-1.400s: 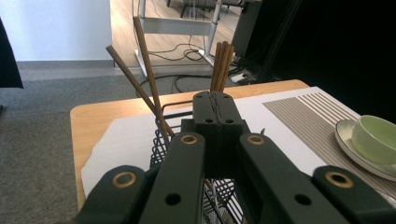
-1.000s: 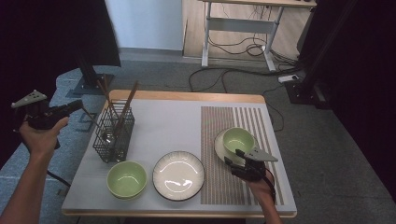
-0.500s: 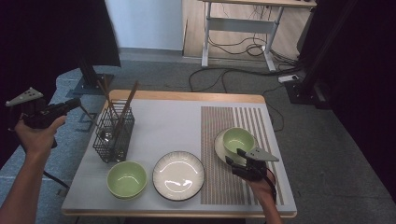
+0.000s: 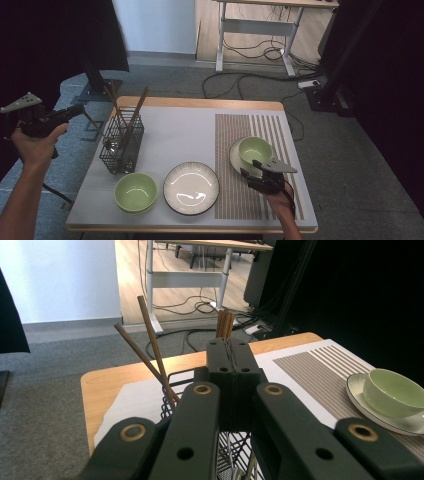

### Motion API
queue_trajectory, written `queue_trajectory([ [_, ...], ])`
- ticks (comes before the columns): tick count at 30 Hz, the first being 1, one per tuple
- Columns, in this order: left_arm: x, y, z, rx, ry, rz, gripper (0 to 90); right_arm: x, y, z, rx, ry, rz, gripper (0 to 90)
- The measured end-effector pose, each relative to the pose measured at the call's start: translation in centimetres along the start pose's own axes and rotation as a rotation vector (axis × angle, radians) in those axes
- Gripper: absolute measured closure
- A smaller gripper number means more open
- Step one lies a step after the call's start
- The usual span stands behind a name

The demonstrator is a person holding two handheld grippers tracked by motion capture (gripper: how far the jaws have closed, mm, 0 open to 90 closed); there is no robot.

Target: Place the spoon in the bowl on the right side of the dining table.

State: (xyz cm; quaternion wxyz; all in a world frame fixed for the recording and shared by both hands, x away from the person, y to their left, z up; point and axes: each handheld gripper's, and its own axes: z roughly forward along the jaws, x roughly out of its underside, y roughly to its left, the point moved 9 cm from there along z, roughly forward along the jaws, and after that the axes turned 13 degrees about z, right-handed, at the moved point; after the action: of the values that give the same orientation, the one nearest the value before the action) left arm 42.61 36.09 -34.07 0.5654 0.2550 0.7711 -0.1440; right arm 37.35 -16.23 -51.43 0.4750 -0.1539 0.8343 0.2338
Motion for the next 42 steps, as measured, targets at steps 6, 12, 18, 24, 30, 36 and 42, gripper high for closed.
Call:
queue_trajectory([
  [6, -0.3, -0.2, -0.2, 0.005, -0.015, -0.005, 90.0, 0.1, 0.0, 0.0, 0.0, 0.003, 0.002, 40.6],
  [12, -0.7, -0.5, -0.4, 0.022, -0.02, -0.012, 90.0, 0.1, -0.1, 0.0, -0.002, 0.0, 0.007, 40.6],
  [18, -1.2, -0.8, -0.3, 0.029, -0.028, -0.01, 90.0, 0.1, -0.1, 0.0, -0.002, 0.001, 0.007, 40.5],
  [24, -1.4, -1.5, -0.1, 0.049, -0.028, -0.008, 90.0, 0.2, -0.2, 0.1, -0.003, 0.004, 0.013, 40.4],
  [30, -1.9, -1.8, 0.0, 0.056, -0.025, -0.004, 90.0, 0.1, -0.3, 0.0, -0.002, 0.0, 0.013, 40.5],
  [36, -2.5, -2.1, -0.2, 0.057, -0.03, 0.005, 90.0, -0.2, -0.4, -0.3, 0.002, -0.016, 0.014, 41.1],
  [42, -3.0, -2.5, -0.3, 0.068, -0.034, 0.012, 90.0, -0.2, -0.4, -0.2, 0.002, -0.017, 0.013, 40.9],
])
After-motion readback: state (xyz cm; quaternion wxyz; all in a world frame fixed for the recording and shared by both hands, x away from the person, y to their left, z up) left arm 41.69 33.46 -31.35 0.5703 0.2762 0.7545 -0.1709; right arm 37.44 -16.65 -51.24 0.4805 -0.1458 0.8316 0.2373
